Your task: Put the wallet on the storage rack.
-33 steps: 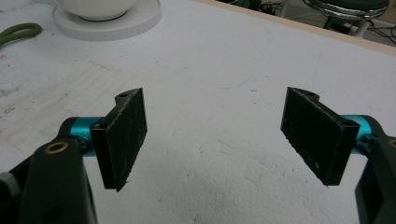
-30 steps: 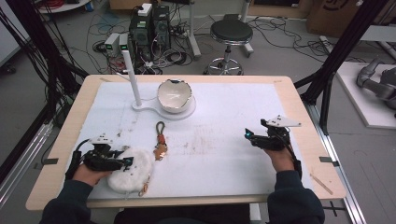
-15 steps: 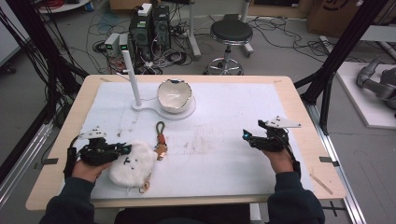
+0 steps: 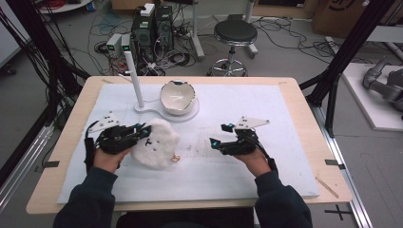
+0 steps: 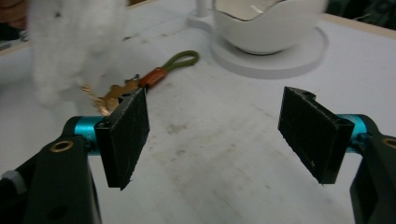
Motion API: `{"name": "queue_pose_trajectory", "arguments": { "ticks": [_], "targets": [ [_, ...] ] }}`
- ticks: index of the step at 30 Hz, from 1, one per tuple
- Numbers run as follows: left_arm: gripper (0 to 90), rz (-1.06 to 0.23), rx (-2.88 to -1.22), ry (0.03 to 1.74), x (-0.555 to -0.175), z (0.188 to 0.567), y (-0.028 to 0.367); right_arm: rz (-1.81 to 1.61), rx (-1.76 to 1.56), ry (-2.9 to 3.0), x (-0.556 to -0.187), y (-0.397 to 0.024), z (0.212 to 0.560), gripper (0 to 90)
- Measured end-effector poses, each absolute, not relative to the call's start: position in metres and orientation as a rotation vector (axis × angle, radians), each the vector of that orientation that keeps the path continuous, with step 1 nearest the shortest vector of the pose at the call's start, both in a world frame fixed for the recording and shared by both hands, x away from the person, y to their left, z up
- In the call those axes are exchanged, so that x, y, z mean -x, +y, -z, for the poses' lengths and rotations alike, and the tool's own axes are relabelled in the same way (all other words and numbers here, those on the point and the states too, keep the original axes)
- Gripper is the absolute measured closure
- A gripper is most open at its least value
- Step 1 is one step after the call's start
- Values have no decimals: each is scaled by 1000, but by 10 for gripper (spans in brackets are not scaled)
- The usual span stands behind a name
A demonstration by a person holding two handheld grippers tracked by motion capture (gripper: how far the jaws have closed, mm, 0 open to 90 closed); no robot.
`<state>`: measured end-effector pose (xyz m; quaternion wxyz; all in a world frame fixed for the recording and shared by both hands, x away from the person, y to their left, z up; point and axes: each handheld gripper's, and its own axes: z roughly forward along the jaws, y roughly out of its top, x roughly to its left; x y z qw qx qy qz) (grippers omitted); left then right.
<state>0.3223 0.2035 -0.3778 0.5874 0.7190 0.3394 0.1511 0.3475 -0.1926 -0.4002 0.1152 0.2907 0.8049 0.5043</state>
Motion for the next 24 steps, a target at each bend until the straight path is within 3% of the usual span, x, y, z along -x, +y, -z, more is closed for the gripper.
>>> {"name": "queue_pose_trajectory", "arguments": {
  "ticks": [11, 14, 15, 16, 17, 19, 24],
  "targets": [
    [783, -337, -1677, 685, -330, 381, 162, -1662, -783, 2460, -356, -154, 402, 350],
    [783, -318, -1686, 668, -329, 382, 155, -1661, -730, 2552, -357, -145, 407, 466],
    [782, -318, -1686, 668, -329, 382, 155, -1661, -730, 2552, -357, -145, 407, 466],
    [780, -308, -1684, 662, -329, 383, 154, -1659, -663, 2598, -355, -142, 408, 655],
    [778, -308, -1684, 662, -328, 384, 154, -1645, -644, 2599, -354, -142, 407, 726],
    [770, -301, -1679, 667, -328, 385, 155, -1642, -623, 2592, -353, -142, 406, 749],
    [492, -271, -1692, 739, -333, 395, 161, -1751, -656, 2516, -353, -153, 399, 786]
  ]
}}
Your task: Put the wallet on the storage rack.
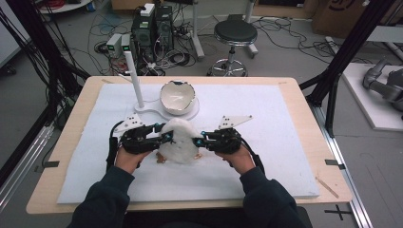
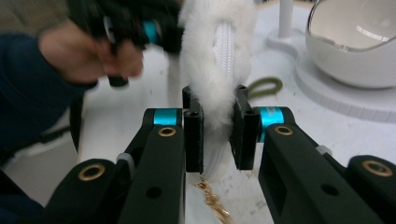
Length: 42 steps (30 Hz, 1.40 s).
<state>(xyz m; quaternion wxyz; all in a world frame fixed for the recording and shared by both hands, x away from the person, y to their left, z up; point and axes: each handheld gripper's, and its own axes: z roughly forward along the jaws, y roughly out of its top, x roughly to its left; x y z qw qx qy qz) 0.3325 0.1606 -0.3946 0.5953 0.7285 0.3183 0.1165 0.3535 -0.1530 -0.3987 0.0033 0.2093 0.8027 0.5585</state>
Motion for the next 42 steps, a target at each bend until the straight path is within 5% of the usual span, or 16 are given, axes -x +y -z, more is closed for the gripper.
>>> {"name": "queue_pose_trajectory", "arguments": {
  "ticks": [4, 9, 13, 15, 17, 21, 23, 25, 31, 42],
  "targets": [
    [438, -187, -1755, 776, -337, 411, 159, -1837, -680, 2455, -354, -160, 394, 786],
    [691, -191, -1814, 734, -336, 412, 157, -1839, -716, 2447, -356, -165, 394, 784],
    [758, -238, -1815, 701, -333, 410, 156, -1820, -745, 2442, -359, -166, 397, 760],
    [770, -242, -1808, 695, -333, 409, 156, -1778, -756, 2442, -359, -166, 398, 677],
    [774, -241, -1803, 659, -331, 406, 155, -1746, -779, 2424, -360, -164, 400, 492],
    [774, -234, -1807, 638, -330, 405, 152, -1702, -740, 2446, -361, -160, 403, 506],
    [773, -234, -1806, 655, -332, 405, 154, -1679, -685, 2444, -360, -158, 402, 715],
    [769, -229, -1796, 662, -332, 405, 155, -1691, -672, 2431, -360, -159, 401, 733],
    [682, -283, -1770, 736, -336, 401, 166, -1670, -591, 2423, -371, -149, 390, 771],
    [370, -516, -1608, 994, -340, 402, 245, -1617, -529, 2383, -406, -124, 349, 773]
  ]
}}
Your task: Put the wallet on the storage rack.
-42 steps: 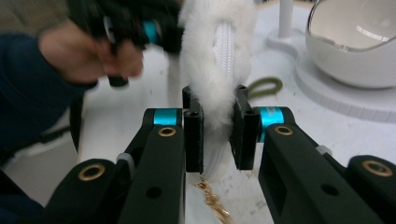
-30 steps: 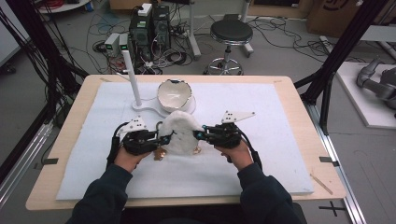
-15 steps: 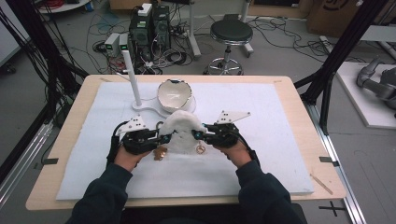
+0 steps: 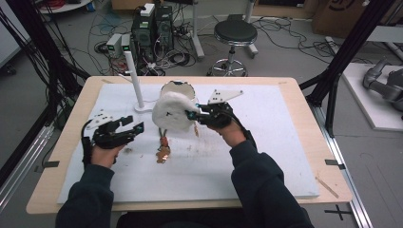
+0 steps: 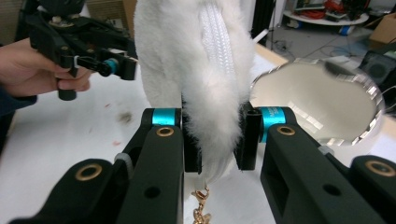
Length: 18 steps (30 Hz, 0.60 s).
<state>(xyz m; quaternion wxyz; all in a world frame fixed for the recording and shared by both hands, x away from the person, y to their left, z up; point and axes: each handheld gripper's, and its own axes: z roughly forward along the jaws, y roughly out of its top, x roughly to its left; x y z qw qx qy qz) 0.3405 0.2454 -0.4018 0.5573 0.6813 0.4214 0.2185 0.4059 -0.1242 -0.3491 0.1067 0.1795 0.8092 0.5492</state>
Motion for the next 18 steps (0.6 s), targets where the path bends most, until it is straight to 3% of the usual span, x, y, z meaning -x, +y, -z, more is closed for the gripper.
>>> {"name": "queue_pose_trajectory", "arguments": {
  "ticks": [4, 18],
  "targets": [
    [243, -539, -1564, 1083, -341, 405, 266, -1598, -506, 2354, -420, -118, 333, 772],
    [260, -546, -1537, 1116, -340, 412, 278, -1545, -470, 2311, -472, -91, 296, 772]
  ]
}}
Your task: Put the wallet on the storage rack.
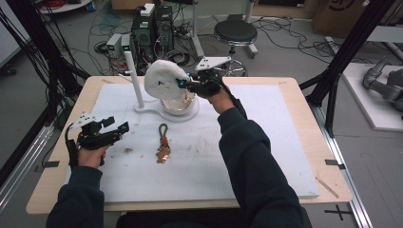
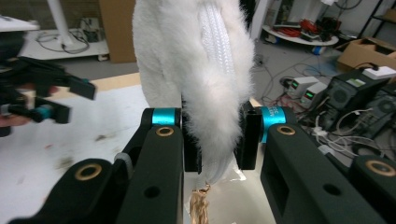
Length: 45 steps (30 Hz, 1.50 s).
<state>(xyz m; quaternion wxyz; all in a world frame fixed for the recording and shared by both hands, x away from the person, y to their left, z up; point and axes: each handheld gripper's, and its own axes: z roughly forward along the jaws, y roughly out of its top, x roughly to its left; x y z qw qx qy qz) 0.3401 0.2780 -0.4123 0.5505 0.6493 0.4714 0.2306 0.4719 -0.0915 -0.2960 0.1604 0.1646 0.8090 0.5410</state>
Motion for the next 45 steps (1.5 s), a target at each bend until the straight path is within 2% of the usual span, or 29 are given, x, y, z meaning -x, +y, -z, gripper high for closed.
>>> {"name": "queue_pose_trajectory", "arguments": {
  "ticks": [5, 12, 25, 30, 34, 35, 36, 38, 40, 42, 45],
  "targets": [
    [261, -553, -1542, 1107, -340, 412, 277, -1460, -439, 2301, -491, -84, 295, 771],
    [261, -541, -1548, 1107, -340, 413, 276, -1299, -422, 2324, -510, -87, 310, 771],
    [265, -531, -1560, 1107, -340, 413, 274, -1099, -333, 2345, -510, -91, 334, 770],
    [279, -526, -1555, 1108, -340, 415, 273, -928, -271, 2408, -509, -76, 351, 770],
    [279, -520, -1552, 1115, -339, 416, 273, -908, -311, 2411, -510, -72, 353, 717],
    [278, -523, -1551, 1112, -339, 415, 274, -955, -359, 2425, -507, -71, 350, 572],
    [279, -520, -1551, 1112, -339, 416, 274, -996, -378, 2425, -507, -72, 348, 530],
    [279, -516, -1552, 1117, -339, 416, 273, -1112, -407, 2432, -504, -72, 342, 516],
    [279, -513, -1554, 1112, -339, 416, 272, -1195, -418, 2399, -502, -70, 337, 537],
    [281, -510, -1553, 1112, -339, 416, 272, -1248, -410, 2384, -501, -68, 334, 673],
    [281, -508, -1553, 1112, -339, 416, 272, -1188, -405, 2404, -501, -66, 337, 720]
  ]
}}
